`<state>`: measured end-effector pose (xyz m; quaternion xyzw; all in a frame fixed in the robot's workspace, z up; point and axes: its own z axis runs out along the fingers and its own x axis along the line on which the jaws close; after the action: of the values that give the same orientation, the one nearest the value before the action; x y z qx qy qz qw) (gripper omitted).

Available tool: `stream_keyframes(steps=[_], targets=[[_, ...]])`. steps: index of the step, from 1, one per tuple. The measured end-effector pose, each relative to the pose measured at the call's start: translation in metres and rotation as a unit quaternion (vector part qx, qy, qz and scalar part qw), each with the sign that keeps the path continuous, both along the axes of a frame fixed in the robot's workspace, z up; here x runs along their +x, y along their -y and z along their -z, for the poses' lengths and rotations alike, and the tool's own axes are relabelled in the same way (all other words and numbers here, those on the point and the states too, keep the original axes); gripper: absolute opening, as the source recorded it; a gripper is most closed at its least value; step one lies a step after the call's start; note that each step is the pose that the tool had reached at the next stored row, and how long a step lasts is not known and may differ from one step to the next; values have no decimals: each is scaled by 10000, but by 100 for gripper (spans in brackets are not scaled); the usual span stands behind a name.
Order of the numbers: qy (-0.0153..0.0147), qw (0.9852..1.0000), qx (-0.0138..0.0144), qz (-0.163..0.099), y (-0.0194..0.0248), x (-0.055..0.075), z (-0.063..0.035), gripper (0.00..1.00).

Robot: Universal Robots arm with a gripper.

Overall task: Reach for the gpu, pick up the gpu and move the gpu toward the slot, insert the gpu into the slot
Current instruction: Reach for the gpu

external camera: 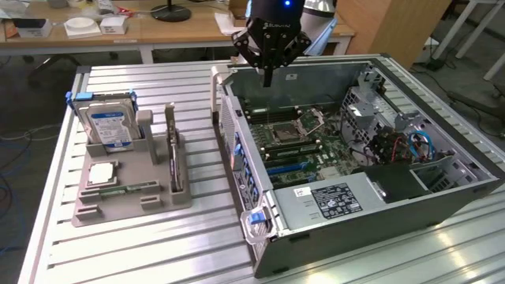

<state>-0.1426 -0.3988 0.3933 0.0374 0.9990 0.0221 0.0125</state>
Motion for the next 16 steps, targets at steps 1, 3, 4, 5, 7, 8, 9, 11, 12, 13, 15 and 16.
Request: stream_keyframes(steps=[1,3,4,5,7,8,9,11,12,13,15,16], targets=[[0,10000,0,0,0,-16,0,10],[0,10000,0,0,0,-50,0,10],[0,10000,0,-1,0,-65,0,10],[0,10000,0,0,0,-81,0,10],[0,10000,0,-1,0,-111,0,10],[-1,10000,0,-1,0,-126,0,10],[0,10000,0,0,0,-142,0,10],[0,10000,0,0,0,-173,0,10],[0,10000,0,0,0,-187,0,10],[0,10000,0,0,0,-200,0,10],[0,10000,0,0,0,-227,0,10],[0,10000,0,0,0,-242,0,10]])
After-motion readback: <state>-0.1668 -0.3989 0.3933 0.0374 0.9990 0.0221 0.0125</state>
